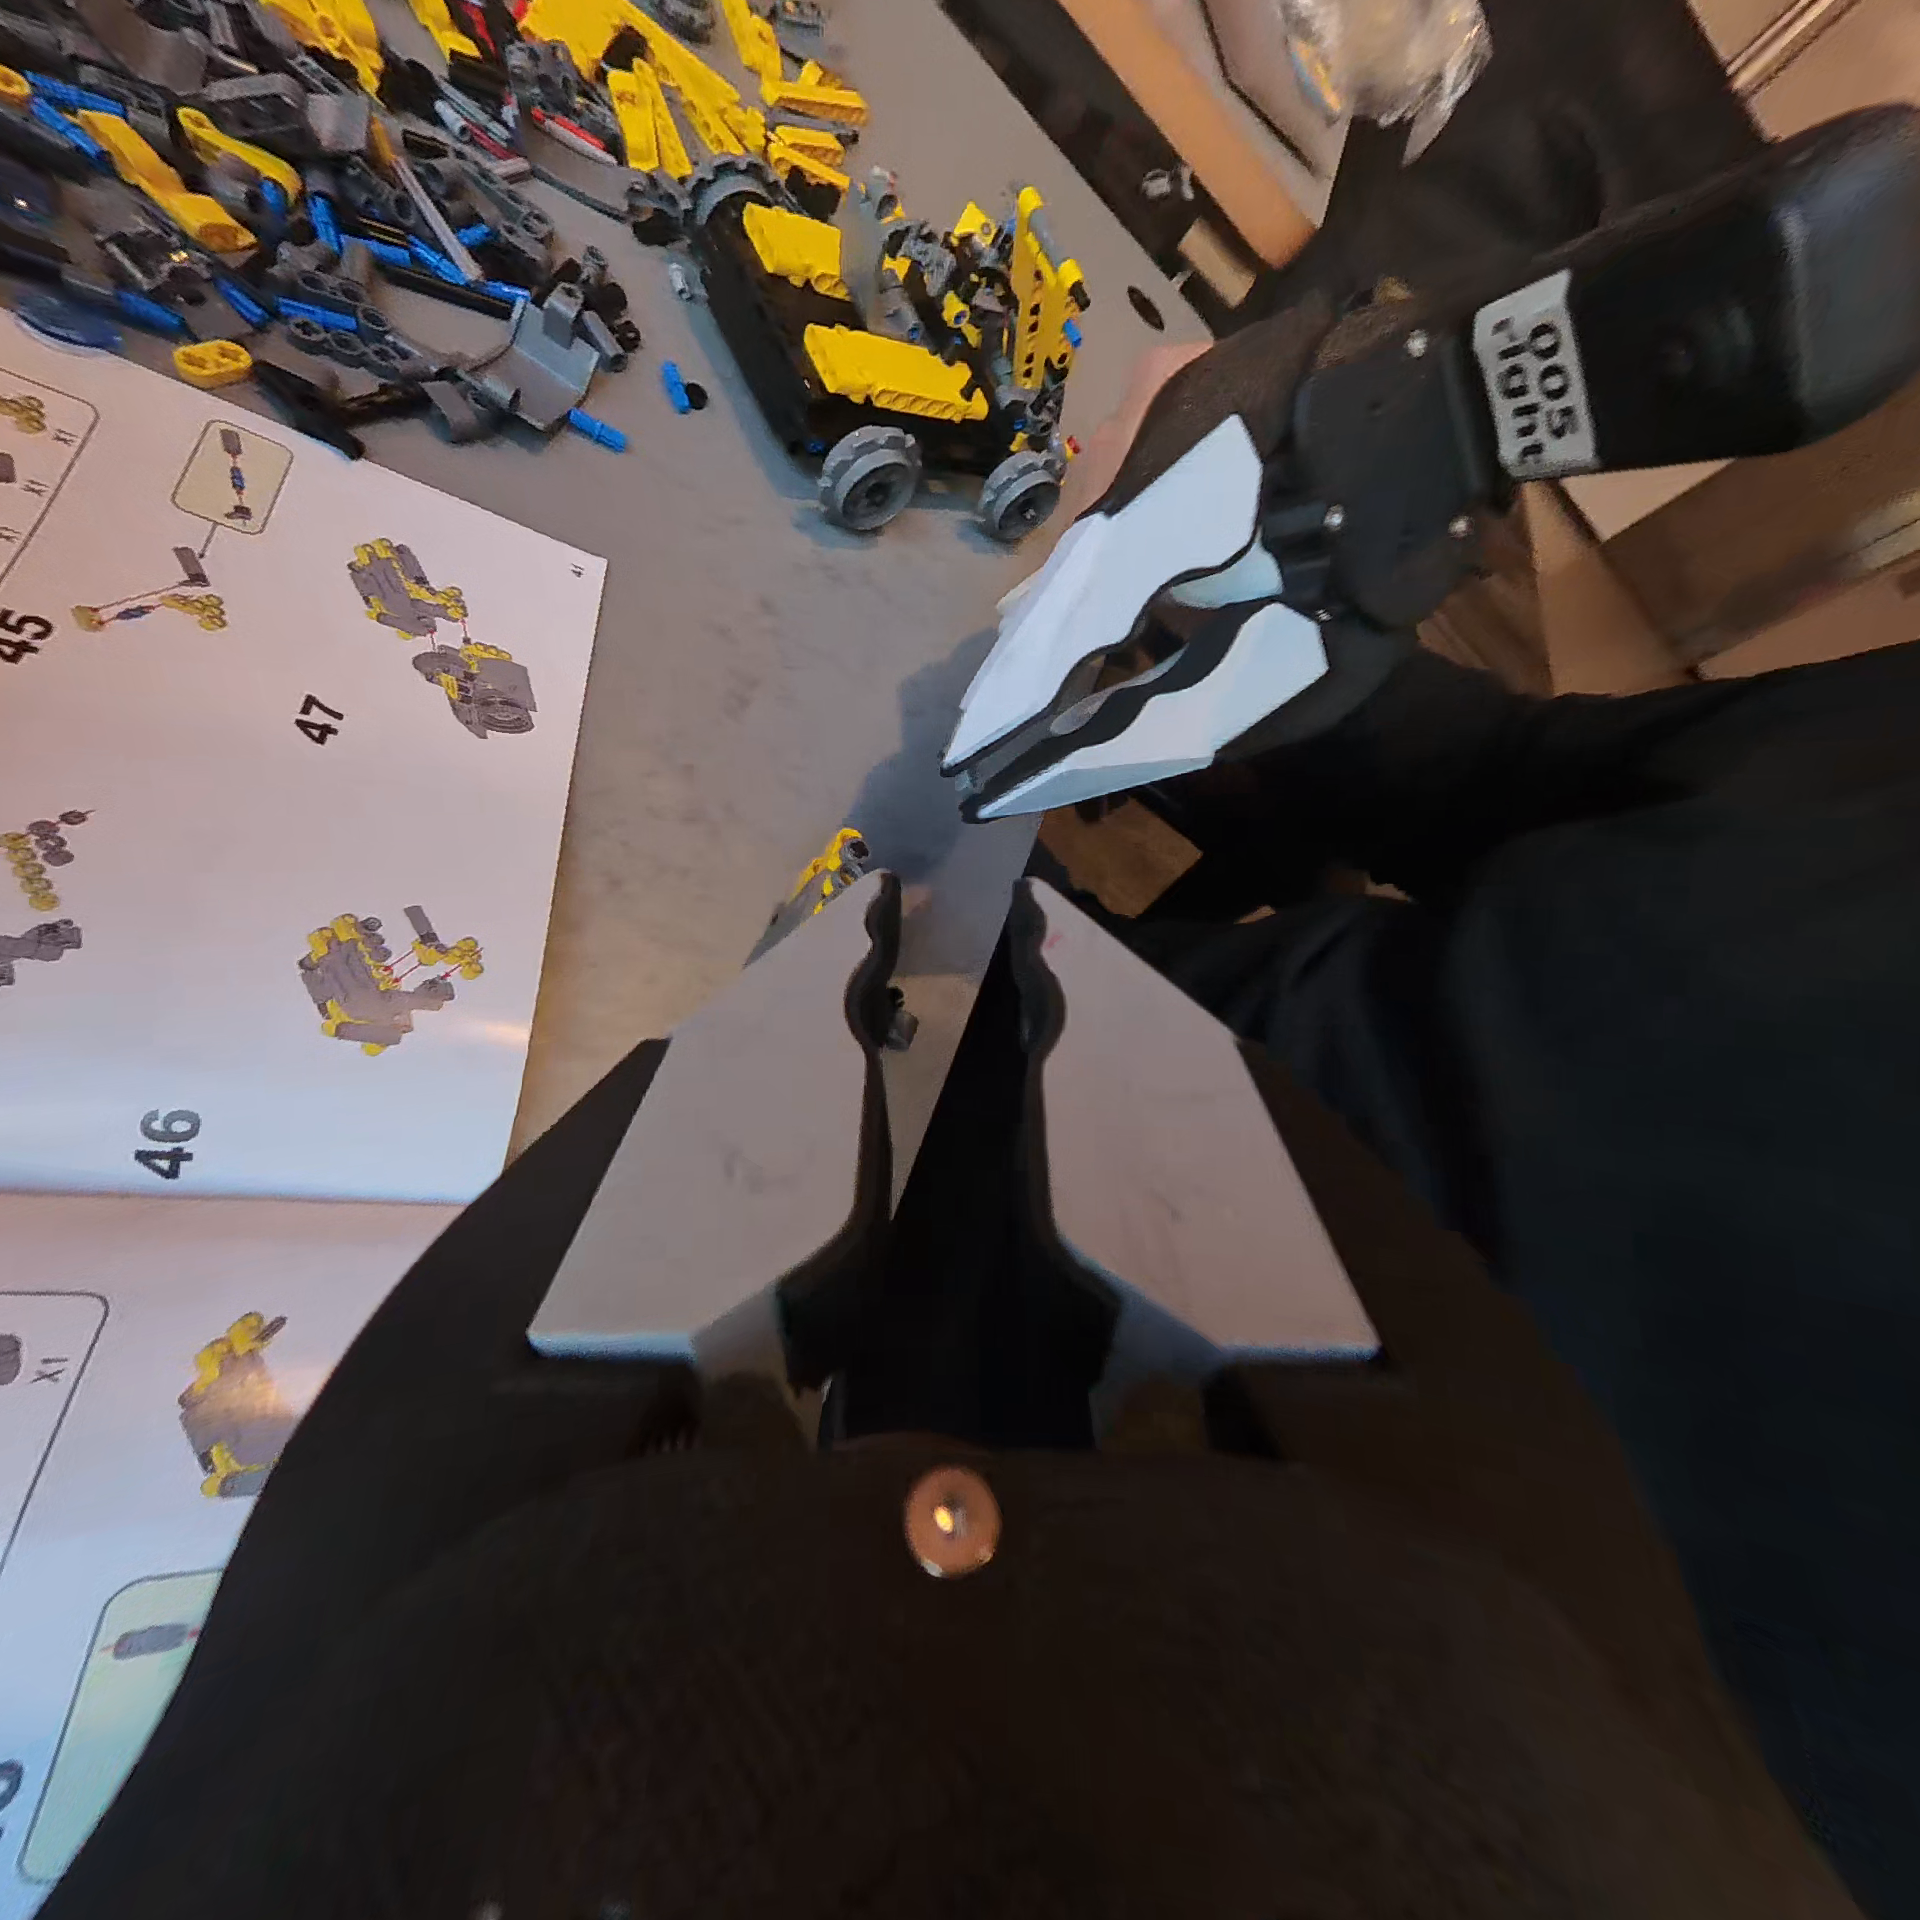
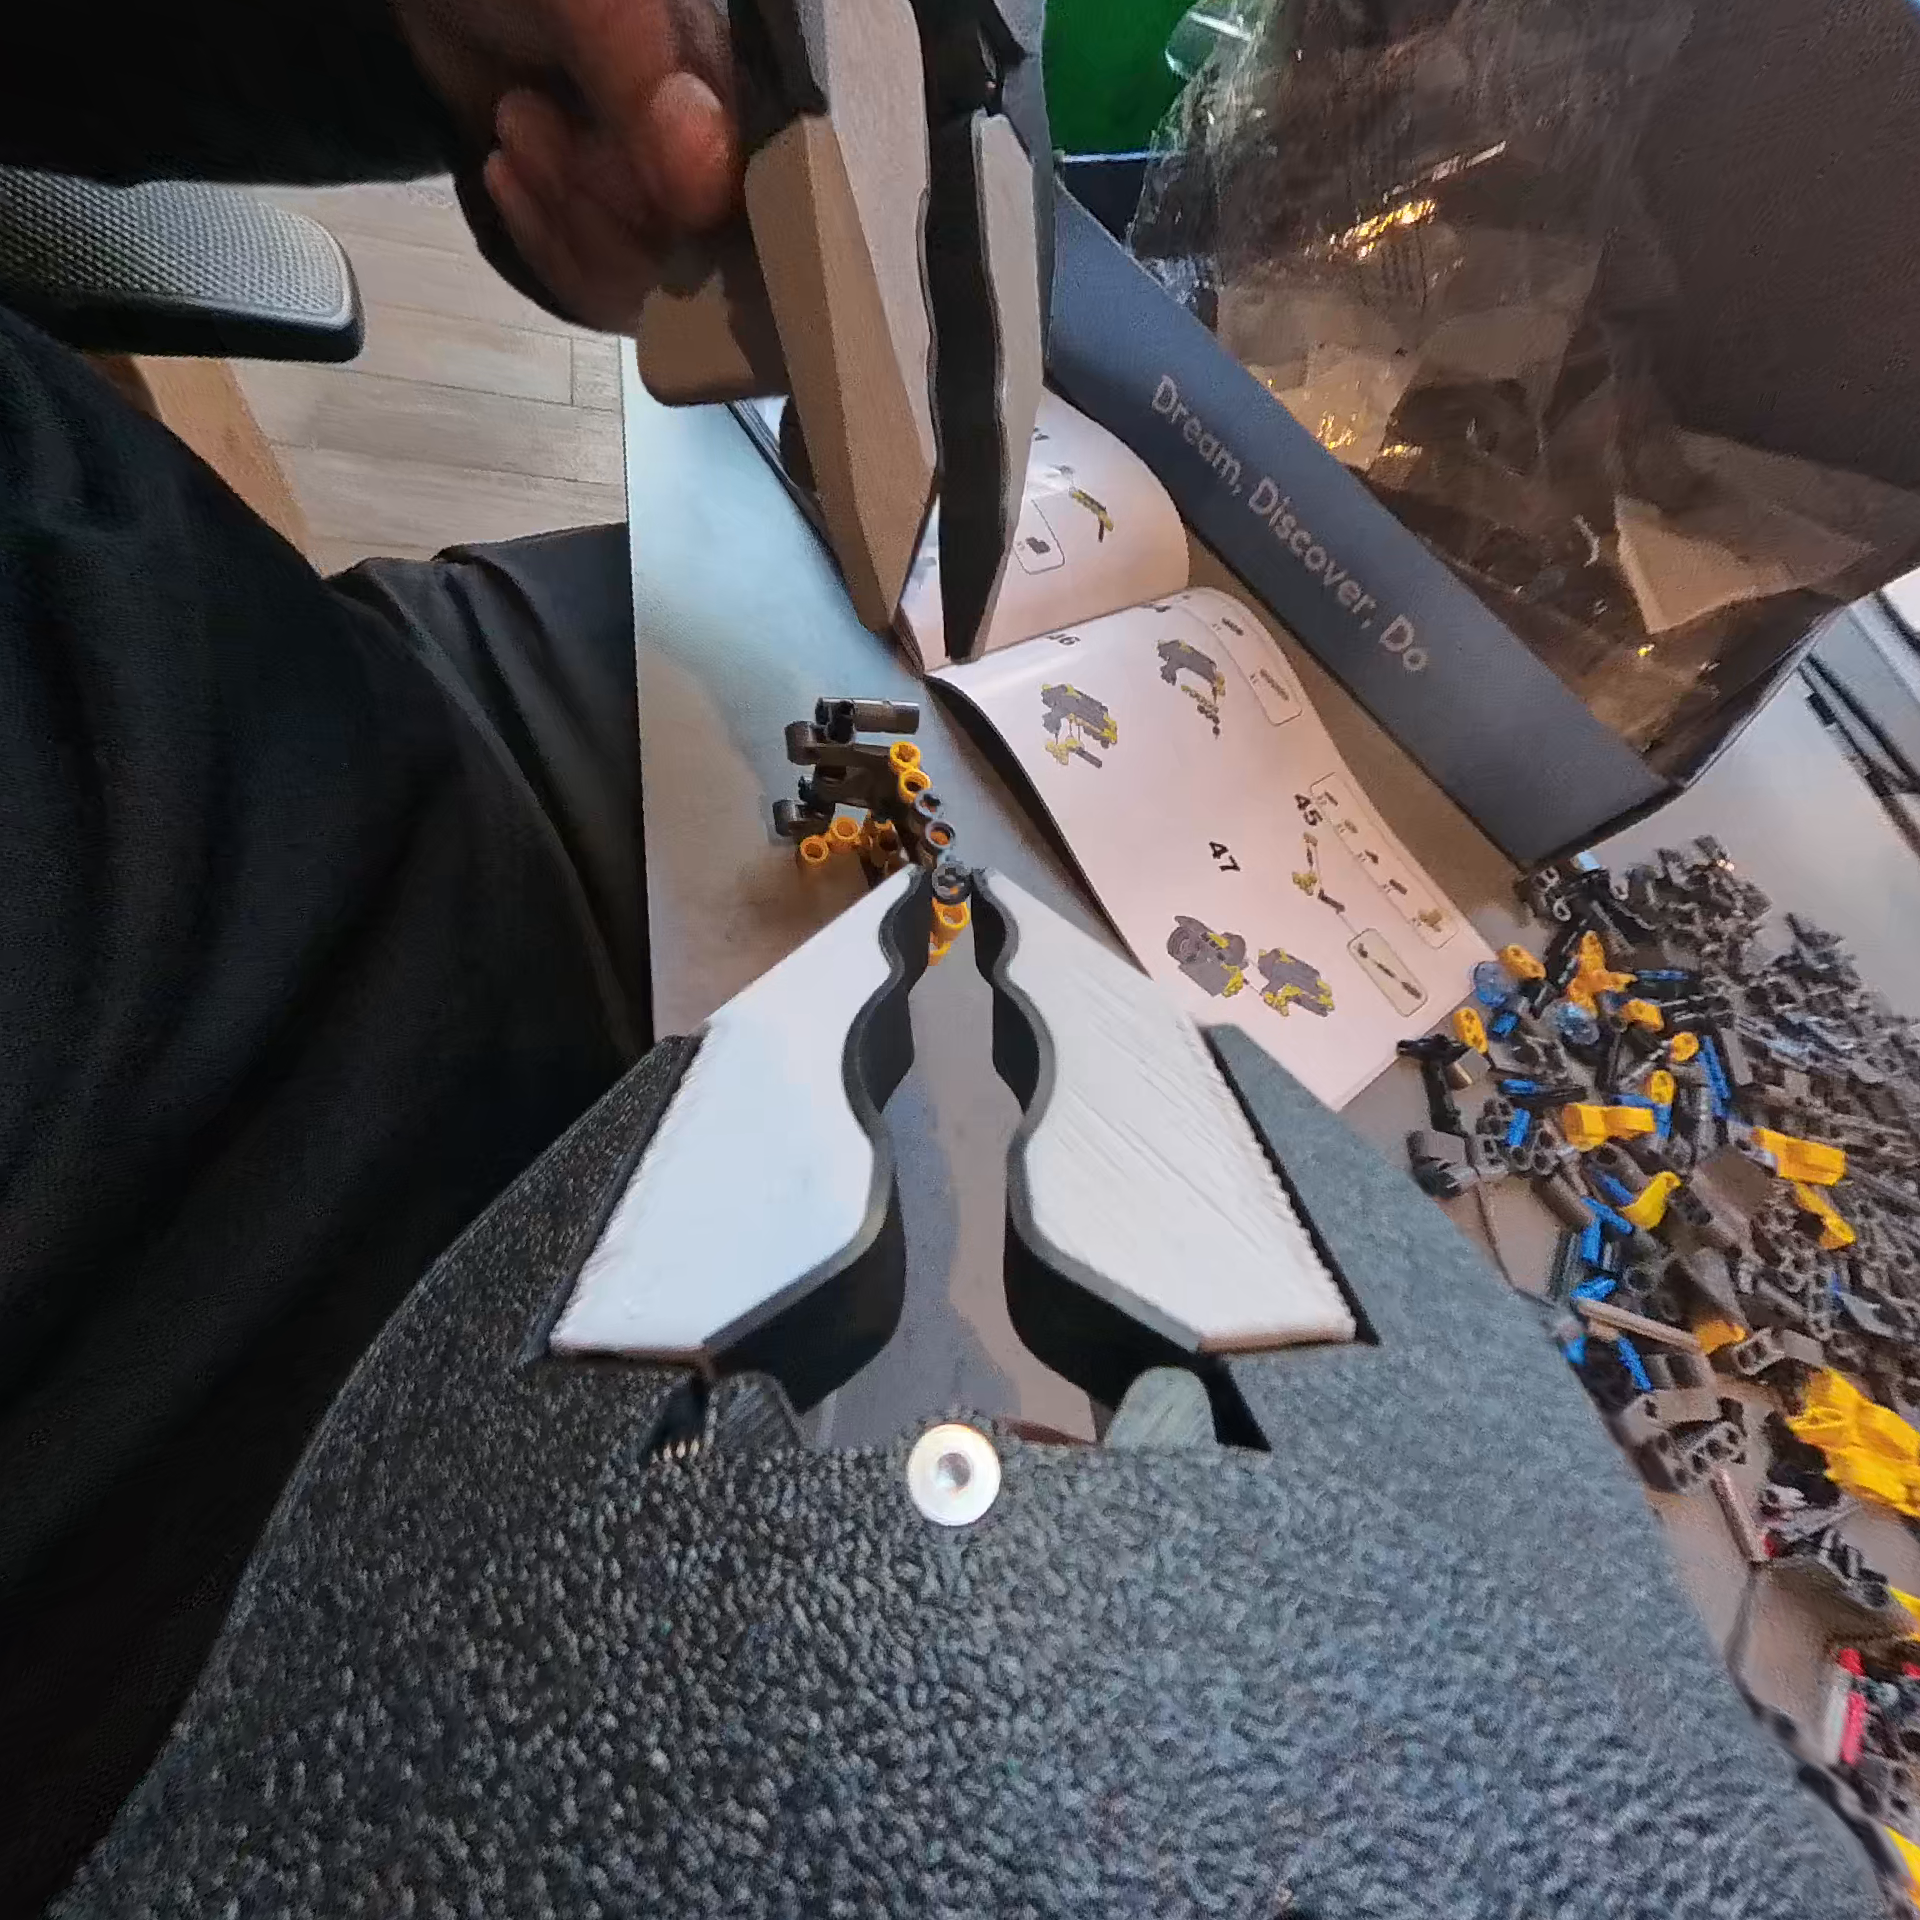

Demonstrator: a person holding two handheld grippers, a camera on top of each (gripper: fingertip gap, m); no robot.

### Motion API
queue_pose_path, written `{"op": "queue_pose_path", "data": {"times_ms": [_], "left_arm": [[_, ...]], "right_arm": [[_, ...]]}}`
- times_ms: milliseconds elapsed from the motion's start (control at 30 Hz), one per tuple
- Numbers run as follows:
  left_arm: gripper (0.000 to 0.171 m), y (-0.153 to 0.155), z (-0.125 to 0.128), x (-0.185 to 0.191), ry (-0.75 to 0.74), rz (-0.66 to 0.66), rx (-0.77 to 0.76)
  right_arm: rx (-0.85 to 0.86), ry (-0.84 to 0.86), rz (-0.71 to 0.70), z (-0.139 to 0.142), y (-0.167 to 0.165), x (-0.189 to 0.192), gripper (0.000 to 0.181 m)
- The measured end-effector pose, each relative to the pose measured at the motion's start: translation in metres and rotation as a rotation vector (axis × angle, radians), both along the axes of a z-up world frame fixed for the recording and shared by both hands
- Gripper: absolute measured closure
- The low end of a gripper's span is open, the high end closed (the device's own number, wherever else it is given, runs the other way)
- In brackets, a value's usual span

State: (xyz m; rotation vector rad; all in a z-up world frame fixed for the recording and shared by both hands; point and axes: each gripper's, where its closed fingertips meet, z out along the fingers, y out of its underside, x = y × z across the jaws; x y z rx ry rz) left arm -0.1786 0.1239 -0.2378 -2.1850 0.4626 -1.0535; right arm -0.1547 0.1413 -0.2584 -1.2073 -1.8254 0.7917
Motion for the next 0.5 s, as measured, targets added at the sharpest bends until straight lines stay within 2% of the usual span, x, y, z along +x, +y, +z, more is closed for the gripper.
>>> {"op": "queue_pose_path", "data": {"times_ms": [100, 200, 500], "left_arm": [[0.149, 0.003, -0.008, -0.003, 0.0, 0.012, -0.001], [0.149, 0.008, -0.018, -0.007, 0.069, 0.011, 0.024], [0.15, 0.005, -0.02, -0.011, 0.059, 0.023, 0.044]], "right_arm": [[-0.027, -0.025, -0.002, -0.009, 0.001, -0.002, 0.175], [-0.043, -0.035, -0.009, -0.012, 0.004, -0.003, 0.175], [-0.068, -0.08, -0.054, -0.024, 0.016, 0.004, 0.176]]}}
